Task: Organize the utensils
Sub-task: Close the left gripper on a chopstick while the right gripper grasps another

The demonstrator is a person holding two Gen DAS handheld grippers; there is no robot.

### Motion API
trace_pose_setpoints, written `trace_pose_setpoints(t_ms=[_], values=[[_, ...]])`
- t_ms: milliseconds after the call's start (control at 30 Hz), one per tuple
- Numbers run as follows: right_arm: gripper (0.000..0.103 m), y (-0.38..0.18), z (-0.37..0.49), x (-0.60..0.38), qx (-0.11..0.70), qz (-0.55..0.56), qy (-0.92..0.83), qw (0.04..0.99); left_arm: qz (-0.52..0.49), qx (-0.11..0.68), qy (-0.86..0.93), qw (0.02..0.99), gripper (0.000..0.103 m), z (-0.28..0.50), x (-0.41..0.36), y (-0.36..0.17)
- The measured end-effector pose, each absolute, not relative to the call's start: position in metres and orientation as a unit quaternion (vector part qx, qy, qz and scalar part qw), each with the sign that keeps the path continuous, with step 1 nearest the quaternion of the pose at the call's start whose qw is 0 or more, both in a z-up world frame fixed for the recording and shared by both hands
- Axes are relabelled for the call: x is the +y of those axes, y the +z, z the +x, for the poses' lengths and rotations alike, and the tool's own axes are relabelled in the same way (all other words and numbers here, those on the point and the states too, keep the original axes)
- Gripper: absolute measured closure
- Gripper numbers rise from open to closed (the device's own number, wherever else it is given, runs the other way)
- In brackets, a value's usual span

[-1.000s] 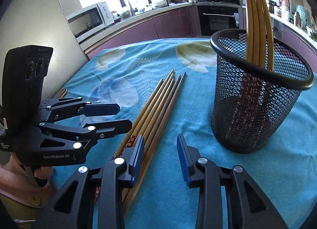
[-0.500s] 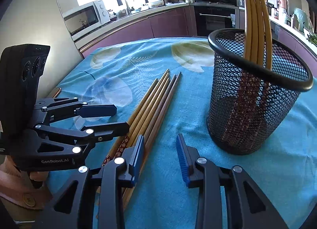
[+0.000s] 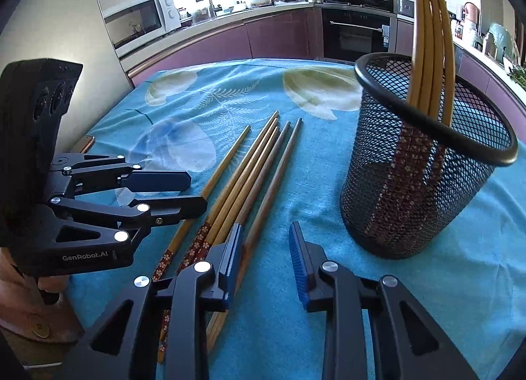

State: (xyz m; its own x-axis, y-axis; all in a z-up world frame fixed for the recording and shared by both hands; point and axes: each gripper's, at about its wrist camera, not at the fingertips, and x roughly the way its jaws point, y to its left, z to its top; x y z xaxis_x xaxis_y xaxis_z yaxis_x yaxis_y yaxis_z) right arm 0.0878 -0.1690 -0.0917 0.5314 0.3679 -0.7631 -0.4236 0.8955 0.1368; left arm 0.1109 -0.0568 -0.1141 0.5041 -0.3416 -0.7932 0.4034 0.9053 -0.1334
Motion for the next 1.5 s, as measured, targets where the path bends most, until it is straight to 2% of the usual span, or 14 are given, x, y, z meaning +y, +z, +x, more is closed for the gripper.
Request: trace_pose_setpoints(t_ms=[200,300,400,467,700,1033,1500], values=[[0.079,-0.093,0.097,-0.163,0.424,-0.036,0.214,0.879,0.030,0.451,-0.215,0.865,0.074,0.117,-0.057,-0.115],[0.081,-0.093,0.101,-0.163,0.424,-0.031,0.211,0.880,0.022,0.452,-0.208,0.867,0.080,0.121,-0.056,-0.115],[0.085,-0.093,0.103,-0.165,0.425,-0.022,0.210,0.880,0.014,0.452,-0.203,0.868,0.086,0.122,-0.054,-0.115],[0.093,-0.093,0.103,-0.168,0.427,-0.009,0.216,0.878,0.005,0.453,-0.201,0.868,0.088,0.122,-0.052,-0.116],[0.096,-0.093,0.102,-0.175,0.426,0.023,0.213,0.879,-0.027,0.450,-0.189,0.873,0.095,0.119,-0.044,-0.116],[0.097,-0.082,0.091,-0.185,0.413,0.039,0.249,0.875,-0.032,0.433,-0.211,0.876,0.095,0.106,-0.043,-0.104],[0.095,-0.090,0.098,-0.173,0.440,-0.016,0.245,0.864,0.004,0.461,-0.227,0.858,0.093,0.116,-0.052,-0.118]])
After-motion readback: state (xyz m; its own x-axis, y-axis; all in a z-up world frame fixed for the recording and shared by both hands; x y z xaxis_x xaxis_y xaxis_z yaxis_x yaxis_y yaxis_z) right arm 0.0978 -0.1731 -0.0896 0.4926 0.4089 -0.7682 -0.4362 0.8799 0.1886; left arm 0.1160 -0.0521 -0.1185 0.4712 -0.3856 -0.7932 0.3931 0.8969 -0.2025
